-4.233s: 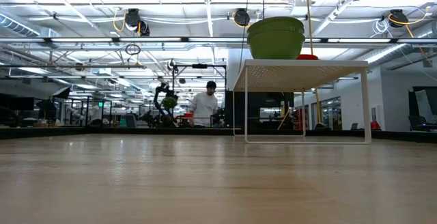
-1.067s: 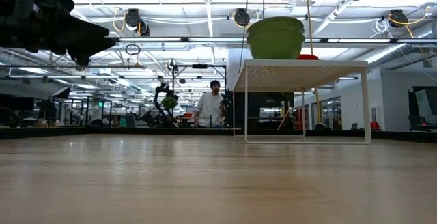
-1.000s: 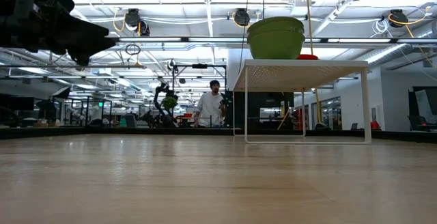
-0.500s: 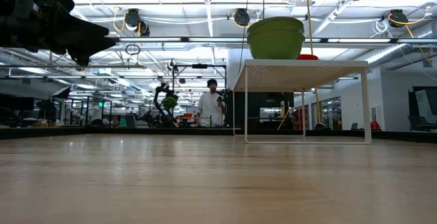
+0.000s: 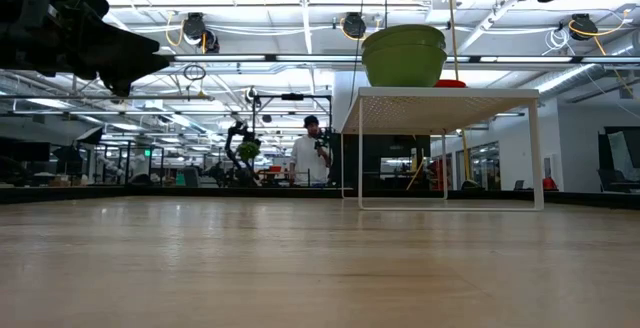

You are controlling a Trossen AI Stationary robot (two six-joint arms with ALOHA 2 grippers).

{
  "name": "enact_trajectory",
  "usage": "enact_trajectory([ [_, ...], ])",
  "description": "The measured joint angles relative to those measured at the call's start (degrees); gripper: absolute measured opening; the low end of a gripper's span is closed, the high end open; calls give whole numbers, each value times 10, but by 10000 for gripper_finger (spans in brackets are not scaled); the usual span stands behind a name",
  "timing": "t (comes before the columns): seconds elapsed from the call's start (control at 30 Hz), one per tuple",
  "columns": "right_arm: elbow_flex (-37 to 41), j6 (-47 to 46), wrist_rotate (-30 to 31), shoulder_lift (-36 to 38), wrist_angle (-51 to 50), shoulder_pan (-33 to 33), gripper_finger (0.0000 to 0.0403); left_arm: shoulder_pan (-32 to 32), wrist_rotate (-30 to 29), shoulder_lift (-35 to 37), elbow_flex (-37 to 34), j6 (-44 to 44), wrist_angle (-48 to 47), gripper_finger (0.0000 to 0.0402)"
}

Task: Pick & Place Mini bowls
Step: Return to Home Position

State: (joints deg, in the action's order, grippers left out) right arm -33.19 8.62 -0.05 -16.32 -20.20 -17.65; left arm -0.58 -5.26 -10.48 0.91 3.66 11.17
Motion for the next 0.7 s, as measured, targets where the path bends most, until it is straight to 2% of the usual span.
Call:
enact_trajectory([
  [0.3, 29, 9, 0, 101, -14, 0, 105, 0, 0, 0, 0, 0, 0, 193],
  [0.47, 47, 13, 30, 158, -13, 0, 105, 0, 0, 0, 0, 0, 0, 193],
  [0.7, 51, 5, 33, 162, -30, 0, 105, 0, -1, 0, 0, 0, 0, 193],
])
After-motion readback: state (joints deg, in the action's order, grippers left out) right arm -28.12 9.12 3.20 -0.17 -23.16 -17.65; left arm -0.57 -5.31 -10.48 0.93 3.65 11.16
